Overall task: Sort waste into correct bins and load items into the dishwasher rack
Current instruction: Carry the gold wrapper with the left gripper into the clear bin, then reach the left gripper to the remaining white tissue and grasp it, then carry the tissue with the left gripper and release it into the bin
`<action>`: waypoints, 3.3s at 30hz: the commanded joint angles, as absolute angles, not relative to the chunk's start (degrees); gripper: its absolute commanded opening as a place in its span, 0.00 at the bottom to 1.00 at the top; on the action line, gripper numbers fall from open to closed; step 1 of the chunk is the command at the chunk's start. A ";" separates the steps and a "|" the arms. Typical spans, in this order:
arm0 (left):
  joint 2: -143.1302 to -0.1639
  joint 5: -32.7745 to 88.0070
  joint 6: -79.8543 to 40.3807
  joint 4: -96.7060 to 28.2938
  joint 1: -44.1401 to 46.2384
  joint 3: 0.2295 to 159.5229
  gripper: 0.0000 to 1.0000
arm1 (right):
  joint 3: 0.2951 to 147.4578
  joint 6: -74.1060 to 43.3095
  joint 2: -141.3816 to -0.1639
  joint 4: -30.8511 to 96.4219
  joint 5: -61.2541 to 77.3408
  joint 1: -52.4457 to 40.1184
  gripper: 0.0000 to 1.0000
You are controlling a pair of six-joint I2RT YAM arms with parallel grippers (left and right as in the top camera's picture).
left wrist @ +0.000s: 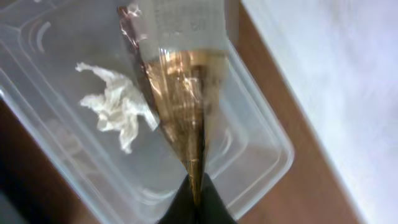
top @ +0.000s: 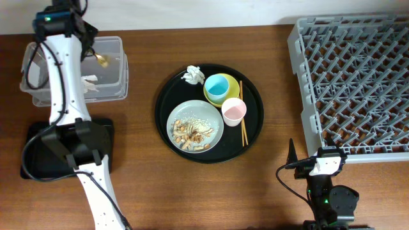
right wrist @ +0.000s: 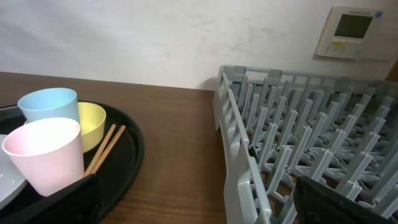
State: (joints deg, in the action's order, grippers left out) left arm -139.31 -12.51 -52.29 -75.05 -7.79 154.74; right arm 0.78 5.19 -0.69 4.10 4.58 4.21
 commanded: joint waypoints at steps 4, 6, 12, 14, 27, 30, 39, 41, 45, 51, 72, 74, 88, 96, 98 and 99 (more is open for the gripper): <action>-140.70 -12.91 -58.52 -72.53 -9.96 155.50 0.46 | 0.32 5.56 -0.47 4.16 4.29 4.54 0.98; -140.70 -12.88 -58.50 -72.93 -10.20 155.52 0.60 | 0.32 5.56 -0.47 4.16 4.29 4.54 0.98; -140.66 2.24 -51.16 -76.86 -10.28 155.52 0.71 | 0.32 5.56 -0.47 4.16 4.29 4.54 0.98; -140.68 15.05 -41.32 -76.60 -9.37 155.52 0.71 | 0.32 5.56 -0.47 4.16 4.29 4.54 0.98; -144.70 7.42 -17.56 -79.24 12.21 155.50 0.82 | 0.32 5.56 -0.47 4.16 4.29 4.54 0.98; -147.59 2.46 -21.71 -78.85 16.27 155.50 0.80 | 0.32 5.56 -0.47 4.16 4.29 4.54 0.98; -155.57 -1.37 -32.18 -74.43 21.02 155.50 0.62 | 0.32 5.56 -0.47 4.16 4.29 4.54 0.98; -156.57 -1.39 -33.15 -73.23 20.99 155.50 0.62 | 0.32 5.56 -0.47 4.16 4.29 4.54 0.98; -157.77 -3.38 -36.99 -72.20 20.99 155.50 0.61 | 0.32 5.56 -0.47 4.16 4.29 4.54 0.99; -160.66 -3.77 -37.98 -71.77 21.02 155.50 0.59 | 0.32 5.56 -0.47 4.16 4.29 4.54 0.98; -153.71 -13.41 -38.20 -80.36 11.11 179.78 0.11 | 0.32 5.56 -0.47 4.16 4.29 4.54 0.98; -153.73 -14.79 -38.20 -80.25 7.79 179.65 0.11 | 0.32 5.56 -0.47 4.16 4.29 4.54 0.98; -153.77 -14.96 -38.17 -81.93 -9.89 178.84 0.98 | 0.32 5.56 -0.47 4.16 4.29 4.54 0.98; -152.62 -14.13 -38.17 -91.66 -10.41 178.89 0.99 | 0.32 5.56 -0.47 4.16 4.29 4.54 0.98; -151.22 -14.11 -38.17 -94.11 -10.41 179.17 0.99 | 0.32 5.56 -0.47 4.16 4.29 4.54 0.98; -150.36 -14.09 -38.17 -95.44 -10.41 179.59 0.99 | 0.32 5.56 -0.47 4.16 4.29 4.54 0.98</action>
State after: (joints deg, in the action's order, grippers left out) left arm -154.98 -14.33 -38.22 -92.40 -10.31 179.04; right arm 0.78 5.19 -0.69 4.10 4.58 4.21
